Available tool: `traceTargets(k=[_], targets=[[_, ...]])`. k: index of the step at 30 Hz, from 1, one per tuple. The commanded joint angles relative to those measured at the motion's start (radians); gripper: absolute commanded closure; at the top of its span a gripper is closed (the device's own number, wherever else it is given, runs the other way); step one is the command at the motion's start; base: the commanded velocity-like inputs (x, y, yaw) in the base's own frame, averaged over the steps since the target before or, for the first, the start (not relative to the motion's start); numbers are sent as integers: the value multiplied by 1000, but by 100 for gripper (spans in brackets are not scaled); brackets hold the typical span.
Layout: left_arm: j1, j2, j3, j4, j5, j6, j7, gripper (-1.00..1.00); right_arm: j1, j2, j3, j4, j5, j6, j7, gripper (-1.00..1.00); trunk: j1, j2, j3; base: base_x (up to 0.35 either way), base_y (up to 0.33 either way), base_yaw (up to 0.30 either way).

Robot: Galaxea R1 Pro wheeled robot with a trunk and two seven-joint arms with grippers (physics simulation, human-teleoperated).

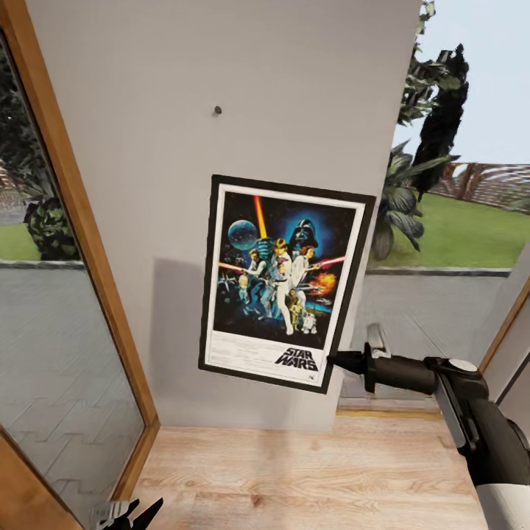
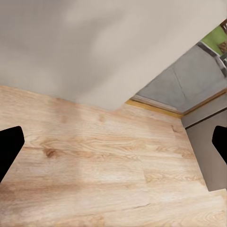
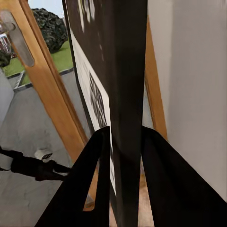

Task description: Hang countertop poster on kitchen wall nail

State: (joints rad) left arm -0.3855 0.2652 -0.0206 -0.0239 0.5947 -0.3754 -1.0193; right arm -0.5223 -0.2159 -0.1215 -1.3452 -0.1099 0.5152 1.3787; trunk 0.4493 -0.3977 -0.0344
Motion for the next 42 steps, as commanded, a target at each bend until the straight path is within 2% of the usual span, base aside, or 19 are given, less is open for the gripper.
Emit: traceTargets(k=[1,2,3,5,6,7,11,15,17,19,20,21,26,31,35,40,42], targets=[[-1,0,-2,1,2,-5,-2,-100,-10,2,1,-2,-3,20,5,100,1,-2,-2,0,0,0],[-1,0,-2,1,2,-5,-2,-100,-30,6,8,-4,-1,33,5,100,1,-2,-2,0,0,0],[-1,-8,-2,1,2,-5,-2,-100,-92,11,47,-8,2,96,4,100,1,-2,-2,0,0,0],[-1,-11,-2,1,2,-5,-2,-100,-155,14,66,-8,3,154,-3,100,1,-2,-2,0,0,0],[-1,-13,-2,1,2,-5,-2,-100,-242,41,84,-8,3,236,-70,100,1,-2,-2,0,0,0],[-1,-13,-2,1,2,-5,-3,-100,-255,48,92,-8,3,248,-84,100,1,-2,-2,0,0,0],[-1,-14,-2,1,2,-5,-4,-100,-353,90,176,-5,4,327,-166,100,1,-2,-2,0,0,0],[-1,-13,-1,1,2,-5,-4,-100,-422,112,199,-2,5,388,-194,100,1,-2,-2,0,0,0],[-1,-13,-1,1,2,-5,-4,-100,-493,125,207,8,6,436,-205,100,1,-2,-2,0,0,0],[-1,-12,-1,1,2,-5,-4,-100,-533,134,210,23,7,455,-209,100,1,-2,-2,0,0,0],[-1,-12,-1,1,2,-5,-4,-100,-579,144,212,50,9,468,-211,100,1,-2,-2,0,0,0],[-1,-12,-1,1,2,-5,-4,-100,-600,147,213,69,9,472,-211,100,1,-2,-2,0,0,0],[-1,-12,-1,1,2,-5,-4,-100,-662,151,213,143,10,476,-211,100,1,-2,-2,0,0,0],[-1,-12,-1,1,2,-5,-4,-100,-676,151,214,165,16,477,-212,100,1,-2,-2,0,0,0],[-1,-12,-1,1,2,-5,-4,-100,-678,151,218,169,46,478,-212,100,1,-2,-2,0,0,0],[-1,-12,-1,1,2,-5,-4,-100,-681,151,286,170,65,478,-212,100,1,-2,-2,0,0,0],[-1,-12,-1,1,2,-5,-4,-100,-683,150,301,171,68,479,-213,100,1,-2,-2,0,0,0]])
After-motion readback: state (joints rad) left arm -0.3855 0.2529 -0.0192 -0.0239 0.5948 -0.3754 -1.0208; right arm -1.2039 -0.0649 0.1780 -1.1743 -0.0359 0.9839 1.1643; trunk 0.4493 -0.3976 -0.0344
